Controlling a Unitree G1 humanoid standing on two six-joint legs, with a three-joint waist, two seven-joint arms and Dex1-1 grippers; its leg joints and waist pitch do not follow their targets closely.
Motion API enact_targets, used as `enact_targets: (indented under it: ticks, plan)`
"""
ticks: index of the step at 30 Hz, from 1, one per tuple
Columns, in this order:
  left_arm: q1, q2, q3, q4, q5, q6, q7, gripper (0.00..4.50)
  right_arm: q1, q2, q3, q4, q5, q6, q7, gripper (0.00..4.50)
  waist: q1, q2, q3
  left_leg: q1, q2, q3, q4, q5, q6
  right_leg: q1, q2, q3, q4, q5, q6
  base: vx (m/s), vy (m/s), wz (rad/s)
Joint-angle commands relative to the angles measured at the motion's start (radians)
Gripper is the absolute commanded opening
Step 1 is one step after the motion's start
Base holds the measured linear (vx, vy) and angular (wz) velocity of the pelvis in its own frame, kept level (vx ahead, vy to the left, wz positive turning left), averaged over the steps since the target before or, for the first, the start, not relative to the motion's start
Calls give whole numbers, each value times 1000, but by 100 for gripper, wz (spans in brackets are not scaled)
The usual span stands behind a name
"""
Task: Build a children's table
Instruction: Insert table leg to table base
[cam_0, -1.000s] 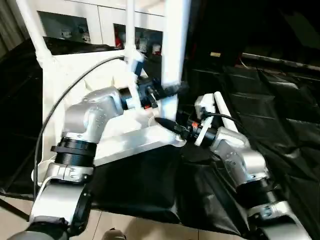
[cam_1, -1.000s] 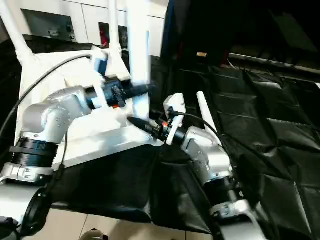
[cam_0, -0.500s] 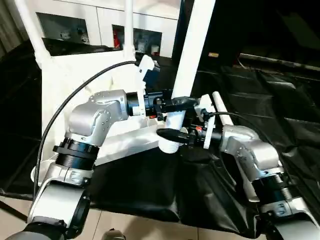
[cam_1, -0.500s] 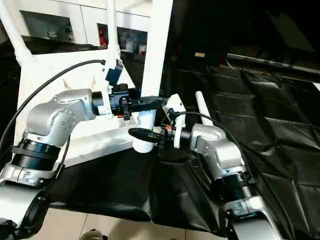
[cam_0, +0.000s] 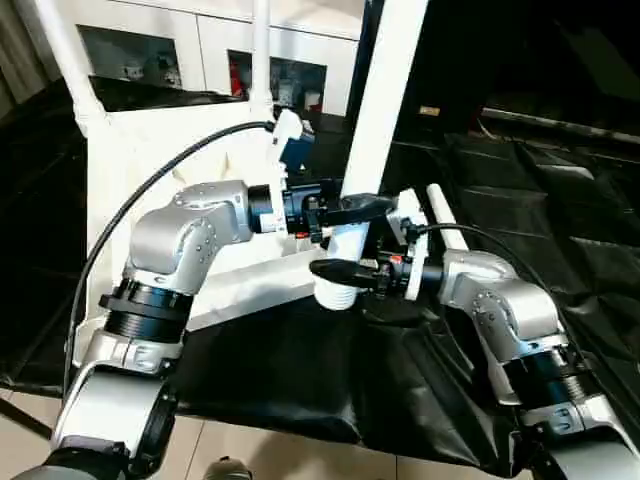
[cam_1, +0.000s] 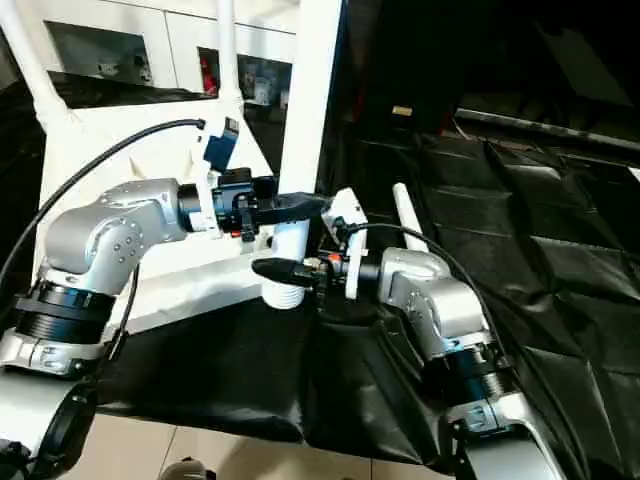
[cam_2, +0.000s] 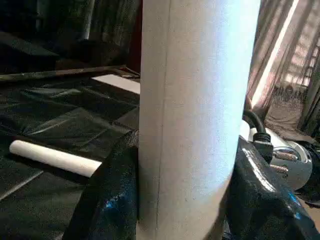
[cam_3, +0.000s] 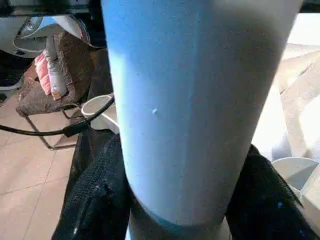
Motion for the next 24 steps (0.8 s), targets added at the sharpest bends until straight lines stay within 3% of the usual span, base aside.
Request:
enact_targets:
  ticks: [1,7,8,13,16,18,20,23,24]
  plan:
    - [3,-16,-24,-38,-30,17,-29,192,-1,-6,-24,6,-2,-3,-13,195,-1,10,-77,3,4,7,-57,-154,-11,64,-61,51,-70,-143,-167,0,0,0]
    - [-1,-21,-15,-18,-22,8,-8,191,-2,-1,-29,18,-11,-33,-24,192,-1,9,-78,2,4,8,-57,-154,-13,65,-61,51,-69,-134,-167,0,0,0]
    - [-3,-22,-10,-11,-19,8,0,247,-3,0,-31,20,-11,-35,-25,192,0,9,-78,2,4,8,-57,-150,-12,65,-61,51,-69,-133,-167,0,0,0]
    - [-2,-40,44,0,-43,-10,33,282,-3,14,-49,25,-2,-46,-42,192,-1,8,-78,1,4,8,-56,-150,-12,65,-61,51,-68,-129,-173,0,0,0]
    - [-28,-138,200,58,-108,-161,155,307,-6,41,-90,34,22,-60,-80,192,0,6,-79,-1,2,9,-53,-150,-8,67,-62,51,-71,-113,-187,0,0,0]
    - [-61,-192,315,91,-206,-176,242,307,-11,67,-129,49,44,-77,-122,192,2,10,-80,-1,2,8,-52,-154,-8,67,-63,50,-66,-107,-193,0,0,0]
    - [-84,-211,381,109,-269,-172,288,307,-13,80,-150,59,48,-97,-152,192,0,7,-79,-2,0,8,-51,-169,-6,67,-60,49,-68,-123,-188,0,0,0]
    - [-94,-203,409,121,-282,-180,302,307,-14,87,-166,70,40,-123,-186,192,-1,7,-77,1,0,8,-53,-174,-5,64,-59,49,-75,-168,-164,0,0,0]
    - [-91,-183,398,125,-246,-180,295,307,-16,91,-182,85,21,-148,-221,192,-2,8,-78,2,1,7,-54,-166,-5,63,-58,49,-75,-166,-155,0,0,0]
